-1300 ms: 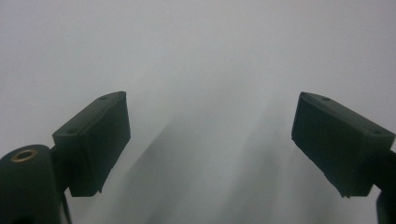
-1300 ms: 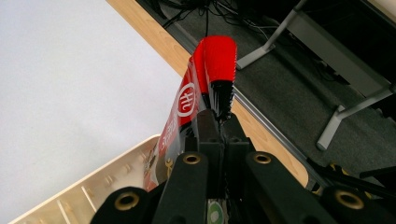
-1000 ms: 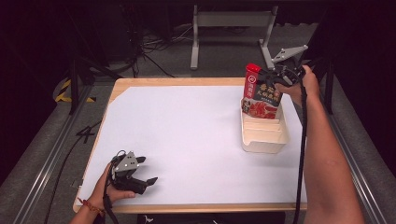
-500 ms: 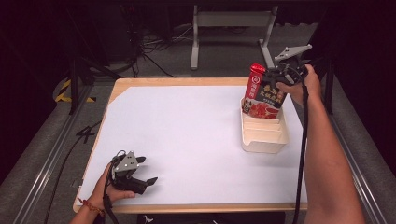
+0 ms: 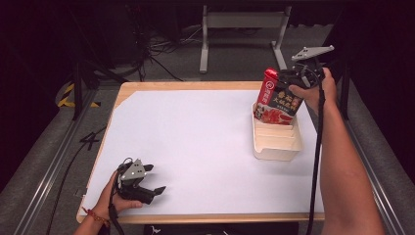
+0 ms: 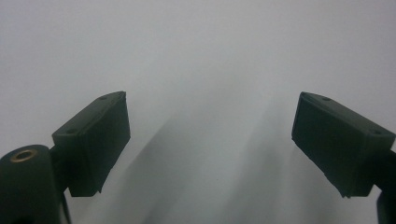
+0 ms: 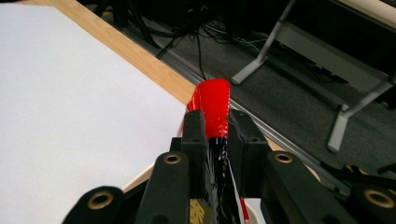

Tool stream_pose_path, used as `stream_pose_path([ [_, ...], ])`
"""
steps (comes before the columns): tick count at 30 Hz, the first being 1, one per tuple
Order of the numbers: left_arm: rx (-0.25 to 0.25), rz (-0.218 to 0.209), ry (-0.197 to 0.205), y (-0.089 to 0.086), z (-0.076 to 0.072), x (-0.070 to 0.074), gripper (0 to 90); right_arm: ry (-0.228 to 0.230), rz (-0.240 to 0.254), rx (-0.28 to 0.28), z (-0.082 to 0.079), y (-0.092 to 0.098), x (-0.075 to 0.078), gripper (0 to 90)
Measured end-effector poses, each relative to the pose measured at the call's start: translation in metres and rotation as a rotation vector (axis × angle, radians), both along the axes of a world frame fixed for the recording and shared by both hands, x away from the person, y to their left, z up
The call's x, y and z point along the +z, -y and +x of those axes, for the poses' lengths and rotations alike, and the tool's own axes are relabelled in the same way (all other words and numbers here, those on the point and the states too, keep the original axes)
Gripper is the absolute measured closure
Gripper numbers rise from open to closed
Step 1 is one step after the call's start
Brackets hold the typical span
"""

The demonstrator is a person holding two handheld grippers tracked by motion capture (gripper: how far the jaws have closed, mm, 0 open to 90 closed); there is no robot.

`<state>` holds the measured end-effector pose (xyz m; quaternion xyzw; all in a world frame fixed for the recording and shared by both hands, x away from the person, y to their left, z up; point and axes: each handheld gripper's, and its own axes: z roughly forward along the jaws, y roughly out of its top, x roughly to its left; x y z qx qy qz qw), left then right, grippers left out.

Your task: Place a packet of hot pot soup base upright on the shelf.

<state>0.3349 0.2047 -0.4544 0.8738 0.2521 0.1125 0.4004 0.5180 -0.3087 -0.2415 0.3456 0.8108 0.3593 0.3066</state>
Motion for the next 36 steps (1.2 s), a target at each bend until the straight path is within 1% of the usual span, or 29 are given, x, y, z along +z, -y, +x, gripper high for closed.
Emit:
stream_pose_path([
  [2, 0.002, -0.002, -0.001, 0.0, 0.0, 0.0, 12.5, 0.01, 0.004, -0.007, -0.002, -0.002, 0.001, 74.6],
  [4, 0.003, -0.001, 0.001, 0.0, -0.001, 0.0, 12.5, 0.017, 0.015, 0.004, -0.004, -0.003, 0.003, 73.1],
  [7, 0.003, -0.004, 0.0, 0.0, -0.001, 0.0, 12.5, 0.03, 0.028, 0.0, -0.006, -0.005, 0.005, 69.6],
  [11, 0.002, -0.001, -0.001, 0.0, -0.001, 0.0, 12.5, 0.025, 0.023, 0.006, -0.008, -0.008, 0.005, 69.4],
  [15, 0.004, -0.003, 0.0, 0.0, 0.0, 0.0, 12.4, 0.019, 0.024, 0.006, -0.009, -0.011, 0.001, 68.1],
  [17, 0.003, -0.003, 0.001, 0.001, -0.001, 0.0, 12.4, 0.009, 0.024, 0.015, -0.009, -0.012, -0.001, 67.0],
  [18, 0.003, -0.003, 0.001, 0.001, -0.001, 0.0, 12.4, 0.012, 0.016, 0.011, -0.01, -0.013, -0.002, 65.8],
  [19, 0.004, -0.002, 0.001, 0.0, -0.001, 0.0, 12.4, 0.01, 0.018, 0.01, -0.01, -0.015, -0.003, 65.9],
  [20, 0.005, -0.002, 0.0, 0.001, -0.001, 0.0, 12.4, 0.005, 0.021, 0.02, -0.011, -0.016, -0.004, 65.6],
  [21, 0.004, -0.002, 0.0, 0.001, -0.001, 0.0, 12.4, 0.01, 0.015, 0.022, -0.011, -0.017, -0.005, 64.2],
  [23, 0.002, -0.002, 0.001, 0.001, -0.001, 0.0, 12.4, 0.004, 0.023, 0.032, -0.012, -0.019, -0.006, 63.0],
  [24, 0.001, -0.001, 0.0, 0.001, -0.001, 0.0, 12.4, 0.004, 0.021, 0.039, -0.013, -0.02, -0.007, 61.9],
  [25, 0.002, 0.0, 0.0, 0.001, -0.001, 0.0, 12.4, 0.007, 0.014, 0.034, -0.014, -0.022, -0.008, 61.1],
  [27, 0.004, -0.001, 0.002, 0.001, -0.001, 0.0, 12.4, -0.001, 0.022, 0.043, -0.015, -0.024, -0.01, 59.0],
  [28, 0.004, -0.001, 0.002, 0.001, -0.001, 0.0, 12.4, 0.0, 0.015, 0.045, -0.015, -0.026, -0.011, 57.5],
  [33, 0.003, 0.002, 0.0, 0.0, -0.001, 0.0, 12.4, -0.012, 0.024, 0.061, -0.021, -0.033, -0.016, 52.8],
  [35, 0.003, 0.003, -0.001, 0.001, -0.001, 0.0, 12.4, -0.016, 0.007, 0.072, -0.024, -0.037, -0.02, 50.9],
  [36, 0.002, 0.005, -0.001, 0.001, -0.001, 0.0, 12.4, -0.019, 0.009, 0.073, -0.025, -0.038, -0.022, 49.5],
])
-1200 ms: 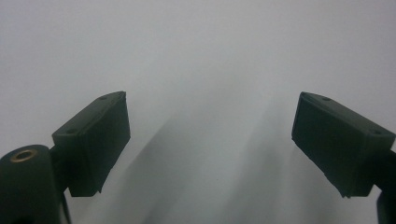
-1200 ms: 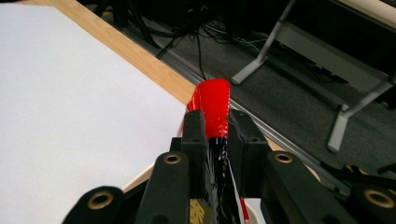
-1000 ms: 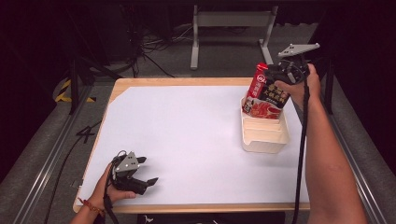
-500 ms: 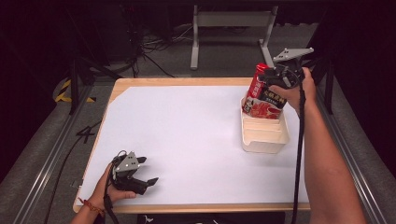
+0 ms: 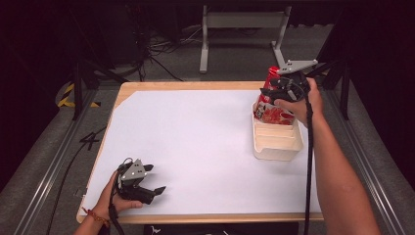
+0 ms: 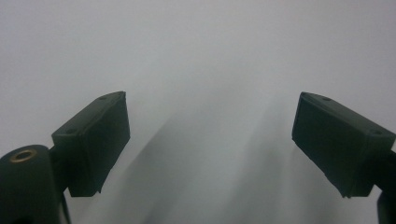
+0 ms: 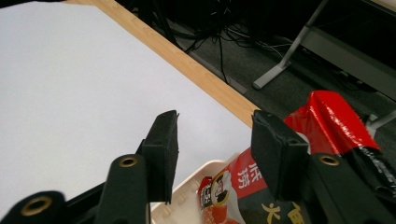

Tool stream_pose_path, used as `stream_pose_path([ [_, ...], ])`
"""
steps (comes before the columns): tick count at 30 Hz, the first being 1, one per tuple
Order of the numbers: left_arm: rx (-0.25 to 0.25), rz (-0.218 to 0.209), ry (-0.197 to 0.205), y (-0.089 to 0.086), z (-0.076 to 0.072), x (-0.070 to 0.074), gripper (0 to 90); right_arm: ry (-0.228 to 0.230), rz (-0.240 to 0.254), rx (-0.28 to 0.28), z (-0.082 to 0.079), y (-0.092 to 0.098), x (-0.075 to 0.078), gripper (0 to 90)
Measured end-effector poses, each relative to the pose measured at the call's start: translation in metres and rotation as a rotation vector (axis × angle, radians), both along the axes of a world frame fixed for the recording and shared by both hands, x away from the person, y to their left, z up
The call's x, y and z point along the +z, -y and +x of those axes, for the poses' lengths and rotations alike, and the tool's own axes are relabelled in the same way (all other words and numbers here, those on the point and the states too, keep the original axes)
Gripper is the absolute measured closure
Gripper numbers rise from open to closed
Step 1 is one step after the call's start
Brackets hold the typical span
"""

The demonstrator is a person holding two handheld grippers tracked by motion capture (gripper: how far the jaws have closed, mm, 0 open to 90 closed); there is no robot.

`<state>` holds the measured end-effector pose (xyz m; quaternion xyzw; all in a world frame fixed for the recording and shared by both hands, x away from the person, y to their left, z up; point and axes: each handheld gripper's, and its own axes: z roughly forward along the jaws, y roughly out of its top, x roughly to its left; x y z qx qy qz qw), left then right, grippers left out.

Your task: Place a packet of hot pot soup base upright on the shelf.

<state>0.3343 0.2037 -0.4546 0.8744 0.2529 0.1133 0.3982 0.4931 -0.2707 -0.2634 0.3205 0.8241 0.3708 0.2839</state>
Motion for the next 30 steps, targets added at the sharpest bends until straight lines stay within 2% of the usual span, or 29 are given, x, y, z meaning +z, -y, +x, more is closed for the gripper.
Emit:
stream_pose_path([
  [3, 0.0, 0.001, 0.001, 0.0, 0.0, 0.0, 12.3, -0.018, 0.0, 0.027, -0.004, -0.004, -0.006, 46.3],
  [12, 0.001, 0.004, 0.001, 0.0, 0.0, 0.0, 12.3, -0.026, -0.001, 0.078, -0.021, -0.02, -0.022, 36.3],
  [24, 0.003, 0.005, 0.004, 0.0, 0.0, 0.0, 12.2, -0.018, -0.033, 0.154, -0.046, -0.036, -0.039, 32.5],
  [27, 0.002, 0.004, 0.003, 0.0, 0.0, 0.0, 12.2, -0.016, -0.028, 0.176, -0.054, -0.039, -0.042, 31.8],
  [30, 0.004, 0.002, 0.003, 0.0, -0.001, 0.0, 12.2, -0.012, -0.035, 0.194, -0.061, -0.04, -0.046, 33.3],
])
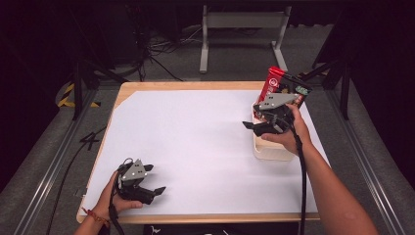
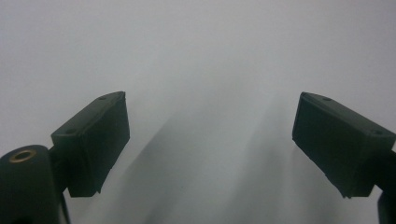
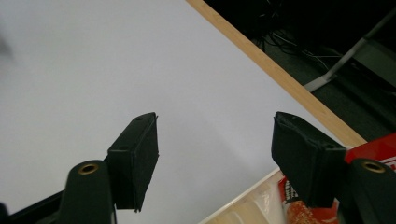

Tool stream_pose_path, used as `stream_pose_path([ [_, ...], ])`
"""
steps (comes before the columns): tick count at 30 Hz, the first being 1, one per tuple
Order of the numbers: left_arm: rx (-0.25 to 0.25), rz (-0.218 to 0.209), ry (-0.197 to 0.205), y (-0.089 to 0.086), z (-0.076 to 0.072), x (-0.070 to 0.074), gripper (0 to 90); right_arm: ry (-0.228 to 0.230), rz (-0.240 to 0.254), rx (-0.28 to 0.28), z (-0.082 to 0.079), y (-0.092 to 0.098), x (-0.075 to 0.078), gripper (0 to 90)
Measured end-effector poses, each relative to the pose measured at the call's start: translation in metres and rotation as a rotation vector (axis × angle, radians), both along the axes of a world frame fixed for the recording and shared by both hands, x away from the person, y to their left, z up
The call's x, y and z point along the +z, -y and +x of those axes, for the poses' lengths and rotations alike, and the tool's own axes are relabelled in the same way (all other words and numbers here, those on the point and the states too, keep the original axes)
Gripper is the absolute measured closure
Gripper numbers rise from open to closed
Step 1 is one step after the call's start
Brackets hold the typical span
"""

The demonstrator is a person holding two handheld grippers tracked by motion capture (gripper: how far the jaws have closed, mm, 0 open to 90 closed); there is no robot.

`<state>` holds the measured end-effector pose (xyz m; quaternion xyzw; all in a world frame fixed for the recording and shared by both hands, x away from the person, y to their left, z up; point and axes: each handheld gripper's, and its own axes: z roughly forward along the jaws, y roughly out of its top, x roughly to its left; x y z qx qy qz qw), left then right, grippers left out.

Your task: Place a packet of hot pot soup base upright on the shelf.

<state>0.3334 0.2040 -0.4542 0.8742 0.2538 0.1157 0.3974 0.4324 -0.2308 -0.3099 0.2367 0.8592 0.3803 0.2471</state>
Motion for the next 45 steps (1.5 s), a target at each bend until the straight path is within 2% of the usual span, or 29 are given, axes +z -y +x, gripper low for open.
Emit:
stream_pose_path([
  [3, 0.001, 0.002, 0.006, 0.0, 0.0, 0.0, 12.2, -0.003, 0.017, 0.02, -0.007, -0.001, -0.004, 32.5],
  [5, 0.0, 0.002, 0.005, 0.0, 0.0, 0.0, 12.2, 0.004, 0.003, 0.023, -0.012, -0.001, -0.007, 31.7],
  [10, 0.003, 0.002, 0.004, 0.0, 0.0, 0.0, 11.9, 0.002, 0.008, 0.04, -0.021, -0.002, -0.014, 28.8],
  [23, 0.002, 0.003, 0.004, -0.001, 0.0, 0.0, 11.9, 0.019, -0.056, 0.075, -0.048, -0.003, -0.037, 23.6],
  [26, 0.003, 0.004, 0.007, -0.001, 0.0, 0.0, 11.9, 0.013, -0.057, 0.097, -0.054, -0.003, -0.044, 22.8],
  [31, 0.002, 0.001, 0.006, -0.002, 0.0, 0.001, 11.9, 0.017, -0.097, 0.104, -0.064, -0.003, -0.055, 21.6],
  [36, 0.005, -0.001, 0.007, -0.002, -0.001, 0.001, 11.9, 0.018, -0.116, 0.105, -0.073, 0.0, -0.063, 20.3],
  [45, 0.007, 0.0, 0.011, -0.003, -0.002, 0.001, 11.9, -0.014, -0.114, 0.113, -0.086, 0.012, -0.079, 18.2],
])
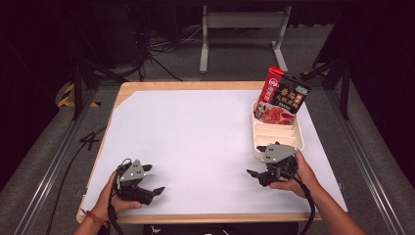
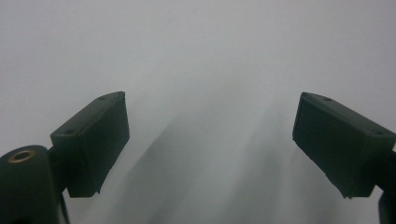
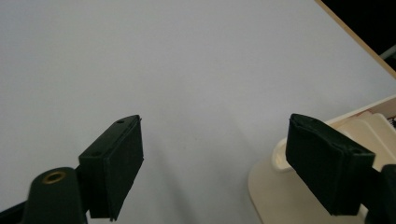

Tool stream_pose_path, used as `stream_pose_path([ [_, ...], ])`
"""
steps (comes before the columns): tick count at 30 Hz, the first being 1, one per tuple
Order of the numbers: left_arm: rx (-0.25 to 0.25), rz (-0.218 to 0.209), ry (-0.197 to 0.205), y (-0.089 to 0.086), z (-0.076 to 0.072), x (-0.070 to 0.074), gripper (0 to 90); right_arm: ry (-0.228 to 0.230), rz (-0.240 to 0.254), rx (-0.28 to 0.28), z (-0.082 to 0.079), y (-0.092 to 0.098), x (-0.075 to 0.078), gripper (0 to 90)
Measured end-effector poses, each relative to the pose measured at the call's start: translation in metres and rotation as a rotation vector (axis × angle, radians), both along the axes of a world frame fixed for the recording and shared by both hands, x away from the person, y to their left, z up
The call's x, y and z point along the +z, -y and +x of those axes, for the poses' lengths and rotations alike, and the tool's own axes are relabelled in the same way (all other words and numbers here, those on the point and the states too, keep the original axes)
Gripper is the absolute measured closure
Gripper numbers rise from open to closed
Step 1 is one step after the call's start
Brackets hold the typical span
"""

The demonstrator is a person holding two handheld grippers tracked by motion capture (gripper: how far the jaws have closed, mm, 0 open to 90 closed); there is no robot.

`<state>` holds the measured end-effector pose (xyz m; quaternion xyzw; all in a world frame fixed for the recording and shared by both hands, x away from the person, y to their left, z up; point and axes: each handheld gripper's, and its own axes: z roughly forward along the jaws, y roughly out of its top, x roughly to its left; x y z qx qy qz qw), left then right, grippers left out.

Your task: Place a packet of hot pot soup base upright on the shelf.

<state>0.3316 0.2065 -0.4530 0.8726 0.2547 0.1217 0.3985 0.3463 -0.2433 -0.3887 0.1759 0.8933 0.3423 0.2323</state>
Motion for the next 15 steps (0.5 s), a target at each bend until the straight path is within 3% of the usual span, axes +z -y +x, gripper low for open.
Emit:
stream_pose_path([
  [7, 0.001, -0.006, 0.0, -0.001, -0.001, 0.001, 11.9, -0.007, -0.013, 0.0, -0.012, 0.009, -0.008, 17.5],
  [15, -0.002, -0.006, 0.007, -0.001, -0.001, 0.001, 11.9, -0.026, -0.019, -0.052, -0.022, 0.03, -0.018, 16.9],
])
